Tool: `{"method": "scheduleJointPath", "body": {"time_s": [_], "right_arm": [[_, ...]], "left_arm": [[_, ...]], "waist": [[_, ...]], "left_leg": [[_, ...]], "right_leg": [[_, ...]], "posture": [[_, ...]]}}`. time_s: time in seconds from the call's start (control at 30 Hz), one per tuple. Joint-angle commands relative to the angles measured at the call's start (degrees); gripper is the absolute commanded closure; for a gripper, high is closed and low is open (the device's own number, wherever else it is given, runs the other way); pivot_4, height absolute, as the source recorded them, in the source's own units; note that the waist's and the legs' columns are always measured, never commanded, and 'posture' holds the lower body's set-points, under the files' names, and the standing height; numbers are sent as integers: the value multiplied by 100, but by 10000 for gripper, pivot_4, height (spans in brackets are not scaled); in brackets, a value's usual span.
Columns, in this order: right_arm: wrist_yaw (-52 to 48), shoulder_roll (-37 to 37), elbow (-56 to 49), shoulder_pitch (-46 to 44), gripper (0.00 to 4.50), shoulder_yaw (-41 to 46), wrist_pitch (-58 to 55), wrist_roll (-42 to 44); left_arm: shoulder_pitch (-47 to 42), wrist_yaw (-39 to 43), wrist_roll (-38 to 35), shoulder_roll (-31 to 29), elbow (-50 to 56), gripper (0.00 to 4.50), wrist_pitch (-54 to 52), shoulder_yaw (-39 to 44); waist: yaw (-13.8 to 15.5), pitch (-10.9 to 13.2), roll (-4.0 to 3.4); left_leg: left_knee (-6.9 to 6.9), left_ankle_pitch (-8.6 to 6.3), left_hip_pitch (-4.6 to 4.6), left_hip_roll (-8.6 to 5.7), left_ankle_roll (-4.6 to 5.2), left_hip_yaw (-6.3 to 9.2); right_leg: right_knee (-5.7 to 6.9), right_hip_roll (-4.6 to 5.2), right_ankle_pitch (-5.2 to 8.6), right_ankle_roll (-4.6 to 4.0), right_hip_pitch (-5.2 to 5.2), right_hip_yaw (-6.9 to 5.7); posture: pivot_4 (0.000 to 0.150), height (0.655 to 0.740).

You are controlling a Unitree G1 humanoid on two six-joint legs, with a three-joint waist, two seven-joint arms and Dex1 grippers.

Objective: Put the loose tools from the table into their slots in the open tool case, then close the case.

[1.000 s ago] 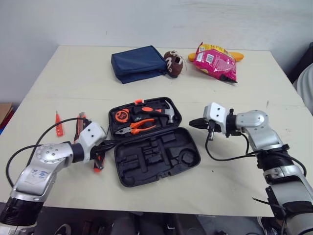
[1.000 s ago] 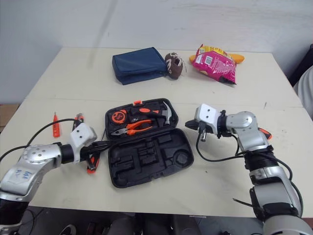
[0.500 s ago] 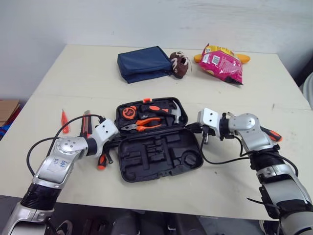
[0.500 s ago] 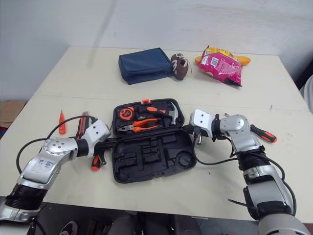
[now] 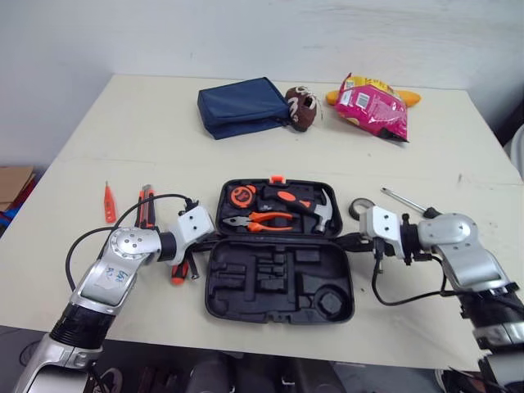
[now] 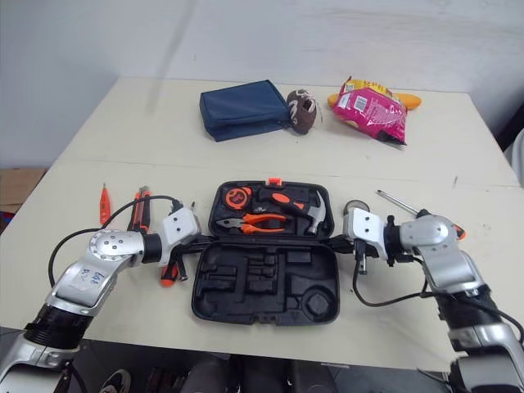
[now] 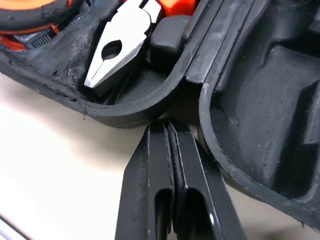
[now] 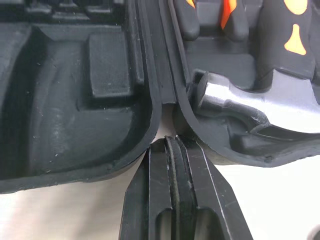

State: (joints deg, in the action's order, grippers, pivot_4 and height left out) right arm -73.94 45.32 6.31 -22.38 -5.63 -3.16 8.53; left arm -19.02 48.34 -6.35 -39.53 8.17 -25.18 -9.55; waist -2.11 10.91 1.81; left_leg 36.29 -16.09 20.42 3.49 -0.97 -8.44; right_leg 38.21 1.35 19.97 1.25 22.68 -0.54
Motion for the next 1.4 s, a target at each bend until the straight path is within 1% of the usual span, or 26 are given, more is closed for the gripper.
{"method": "scheduleJointPath", "body": {"time_s": [0.03,0.13,0.3,0.4,0.43,0.5,0.53,0.57,0.6,0.63,0.67,0.7,0.73,0.77,0.8,0.83,0.87,0.9,0.93,0.97,1.07,1.1,1.2,1.3,1.4], "right_arm": [[112,52,-713,213,45000,212,-289,314],[198,88,-749,361,45000,216,-245,210],[392,128,-729,453,45000,368,-283,251],[558,335,-543,597,45000,930,-183,427],[590,369,-509,642,45000,1061,-130,476],[673,464,-444,748,45000,1235,-142,481],[708,560,-311,943,45000,1495,-167,543],[697,694,-62,1218,38504,1816,-15,560],[736,812,185,1496,35487,2119,254,513],[837,868,415,1715,30029,2420,491,490],[989,902,651,1857,23211,2669,765,451],[1112,918,876,1950,21741,2895,992,458],[1221,930,1108,2026,17813,3101,1105,505],[1359,961,1456,2133,12760,3346,1347,512],[1443,981,1700,2198,8101,3496,1525,517],[1475,997,1914,2284,3052,3616,1698,520],[1493,1018,2117,2423,0,3715,1921,482],[1472,1038,2357,2599,0,3843,2102,492],[1458,1053,2530,2722,0,3928,2239,505],[1445,1063,2703,2829,0,4010,2335,546],[1351,1042,2975,3135,0,4192,2717,683],[1265,1056,2990,3205,0,4206,2631,759],[1399,1117,3198,3194,0,4193,2695,721],[1402,1120,3356,2893,0,4017,2878,704],[1138,1027,3270,2394,0,3720,2805,820]], "left_arm": [[130,238,9,-22,212,44705,39,-238],[221,263,1,-109,290,44705,25,-163],[548,85,-38,-375,434,44705,260,445],[868,249,-791,-408,787,44705,311,1451],[955,291,-959,-420,860,44705,312,1667],[1128,397,-1112,-503,924,44705,427,1957],[1355,451,-1182,-590,915,44705,505,2305],[1622,540,-1363,-647,898,45000,500,2781],[1850,530,-1484,-678,835,42467,491,3264],[2037,502,-1565,-713,742,39792,460,3681],[2198,475,-1545,-771,593,35042,507,4007],[2327,395,-1423,-845,360,33992,643,4302],[2444,342,-1365,-926,76,29757,723,4636],[2580,285,-1355,-1005,-314,25021,789,5088],[2667,252,-1375,-1058,-580,21053,831,5382],[2774,241,-1404,-1099,-803,16077,835,5628],[2948,266,-1388,-1133,-1022,10990,884,5840],[3187,334,-1297,-1208,-1407,6051,1050,6058],[3354,386,-1234,-1266,-1693,2038,1184,6207],[3472,391,-1198,-1340,-2041,965,1335,6361],[3521,77,-1150,-1619,-3146,965,1824,6778],[3523,-31,-1108,-1702,-3418,965,1918,6831],[3560,-311,-991,-1844,-3928,965,2135,6824],[3501,-506,-1102,-1754,-3878,965,2090,6785],[3493,-452,-1344,-1477,-3118,965,1795,6593]], "waist": [[0,0,0],[-17,0,0],[-97,0,1],[-110,2,3],[-101,2,4],[-97,3,5],[-97,2,4],[-96,2,5],[-94,2,4],[-92,3,5],[-91,3,5],[-96,4,6],[-99,4,6],[-123,4,7],[-142,4,7],[-158,5,10],[-176,5,11],[-192,5,11],[-205,4,12],[-221,4,13],[-254,6,18],[-261,6,18],[-274,-3,32],[-288,-3,31],[-297,-3,30]], "left_leg": [[0,-1,0,0,0,0],[0,-1,0,0,2,-2],[-8,-1,-2,0,0,-1],[-7,-1,-1,1,1,-1],[-7,-1,2,1,1,1],[-5,-1,3,1,2,1],[-5,-1,2,1,2,1],[-8,-2,1,1,2,2],[-13,-2,-2,1,2,3],[-22,-3,-2,1,3,3],[-24,-5,0,1,5,3],[-24,-6,0,1,5,4],[-21,-11,1,0,12,1],[-18,-12,1,-1,14,0],[-18,-15,-2,-1,16,-3],[-18,-24,-4,-1,28,-4],[-19,-26,-9,-1,30,-5],[-21,-29,-12,-1,33,-5],[-23,-30,-14,-1,34,-5],[-25,-31,-17,-1,35,-5],[-35,-34,-18,-1,34,-3],[-35,-34,-18,0,34,-2],[-35,-51,-21,0,5,-2],[-37,-52,-23,0,4,-3],[-41,-53,-23,2,1,-5]], "right_leg": [[-2,0,0,0,-1,0],[-3,0,0,0,-1,1],[-5,-1,0,1,-1,1],[-4,-1,0,1,0,1],[-5,-1,0,1,1,0],[-9,-1,0,1,0,-1],[-9,-1,0,1,-1,-1],[-14,-1,0,1,-3,-1],[-20,-1,0,1,-7,-3],[-29,-1,1,1,-7,-3],[-36,-1,3,1,-7,-5],[-37,-1,4,2,-7,-5],[-38,-1,7,5,-6,-3],[-38,-1,7,5,-6,-2],[-39,-1,7,5,-7,1],[-38,-1,7,5,-8,2],[-39,-1,7,5,-12,2],[-40,0,7,5,-14,2],[-41,1,7,5,-16,2],[-42,2,7,4,-17,2],[-45,2,10,-1,-13,-1],[-44,2,10,-2,-13,-1],[-45,6,7,-8,-16,-1],[-45,10,6,-10,-17,-1],[-44,9,5,-12,-14,-3]], "posture": [[1500,7400],[1500,7400],[1500,7400],[1500,7400],[1500,7400],[1500,7400],[1500,7400],[1500,7400],[1500,7400],[1500,7400],[1500,7400],[1500,7400],[1500,7400],[1500,7400],[1500,7400],[1500,7400],[1500,7400],[1500,7400],[1500,7400],[1500,7400],[1500,7400],[1500,7400],[1500,7400],[1500,7400],[1500,7400]]}}
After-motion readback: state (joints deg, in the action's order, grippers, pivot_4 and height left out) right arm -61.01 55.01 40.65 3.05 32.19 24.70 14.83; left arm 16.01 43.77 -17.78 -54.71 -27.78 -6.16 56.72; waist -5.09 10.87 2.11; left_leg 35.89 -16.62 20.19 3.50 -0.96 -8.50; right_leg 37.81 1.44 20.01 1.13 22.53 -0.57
